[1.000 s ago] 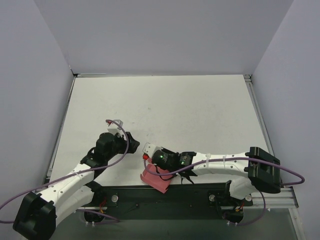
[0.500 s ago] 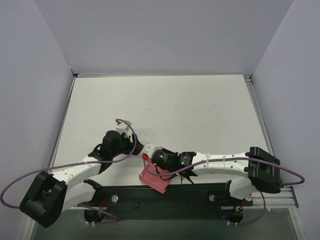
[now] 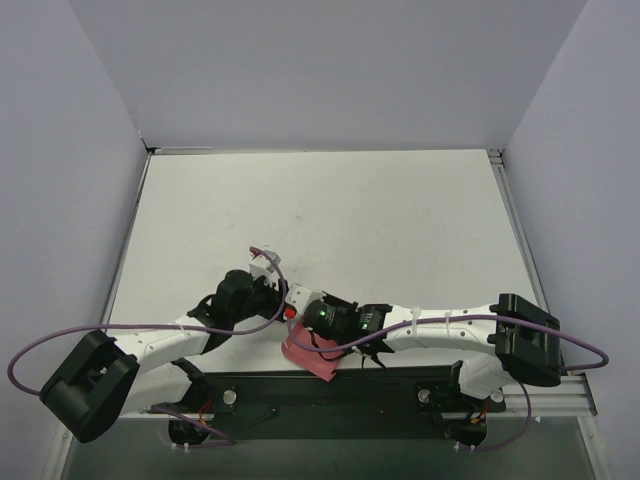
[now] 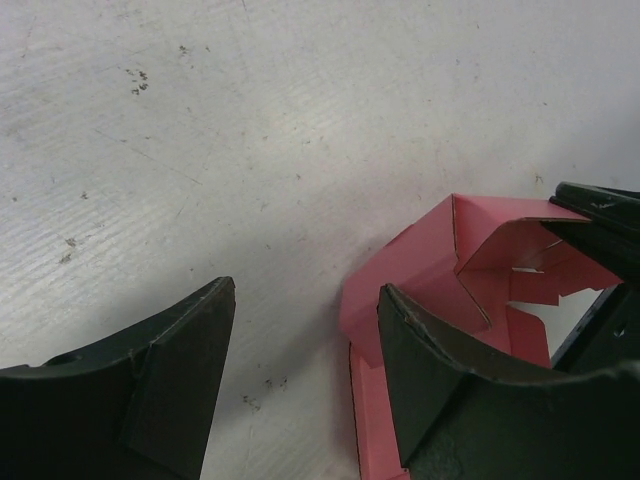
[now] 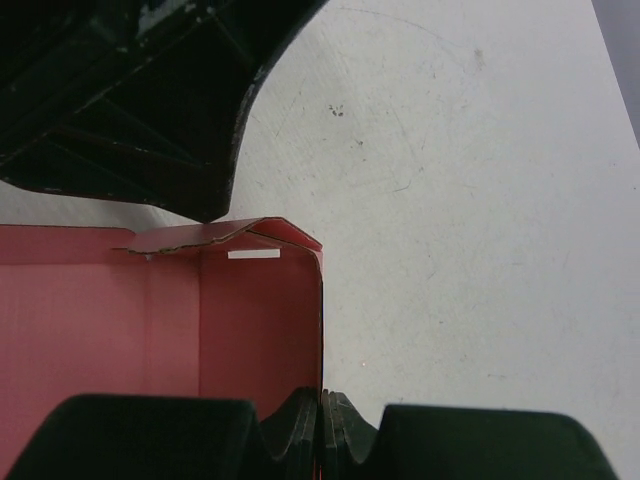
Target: Fold the paper box
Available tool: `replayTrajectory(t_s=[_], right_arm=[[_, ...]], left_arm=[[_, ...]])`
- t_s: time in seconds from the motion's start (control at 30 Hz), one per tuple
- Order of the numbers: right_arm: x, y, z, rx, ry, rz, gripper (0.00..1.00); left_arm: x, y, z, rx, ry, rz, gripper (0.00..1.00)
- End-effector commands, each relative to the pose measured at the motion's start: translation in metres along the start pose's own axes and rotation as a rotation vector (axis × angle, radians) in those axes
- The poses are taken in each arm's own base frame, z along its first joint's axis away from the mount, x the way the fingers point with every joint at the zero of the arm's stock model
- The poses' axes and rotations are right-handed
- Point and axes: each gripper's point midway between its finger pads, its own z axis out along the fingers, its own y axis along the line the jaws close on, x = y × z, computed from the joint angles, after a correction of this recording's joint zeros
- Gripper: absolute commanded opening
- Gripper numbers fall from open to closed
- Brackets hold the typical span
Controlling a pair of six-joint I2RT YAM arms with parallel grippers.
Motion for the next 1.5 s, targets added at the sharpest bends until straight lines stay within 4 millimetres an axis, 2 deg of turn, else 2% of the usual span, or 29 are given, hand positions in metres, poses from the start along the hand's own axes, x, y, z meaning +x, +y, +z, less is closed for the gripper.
replayTrajectory(t_s=[0.0, 0.27, 0.6, 0.8, 1.13, 1.47], right_arm=[[-0.011, -0.009, -0.002, 0.059, -0.032, 0.031, 0.00], [-0.013, -0.008, -0.001, 0.053, -0.041, 0.039, 0.00], [-0.011, -0.001, 0.003, 0.036, -0.061, 0.041, 0.00], [-0.012, 0.001, 0.002, 0.026, -0.067, 0.043, 0.00], [-0.010, 0.003, 0.002, 0.015, -0.070, 0.037, 0.00], [-0.009, 0.003, 0.001, 0.009, -0.073, 0.040, 0.00]], left_arm=[[-0.011, -0.021, -0.002, 0.099, -0.065, 0.021, 0.68], [-0.014, -0.037, 0.002, 0.173, -0.102, 0.082, 0.67], [-0.022, -0.033, 0.007, 0.177, -0.172, 0.198, 0.64], [-0.031, -0.041, 0.009, 0.217, -0.203, 0.269, 0.59], [-0.016, -0.058, 0.014, 0.348, -0.158, 0.338, 0.51], [-0.018, -0.057, 0.020, 0.342, -0.162, 0.370, 0.52]])
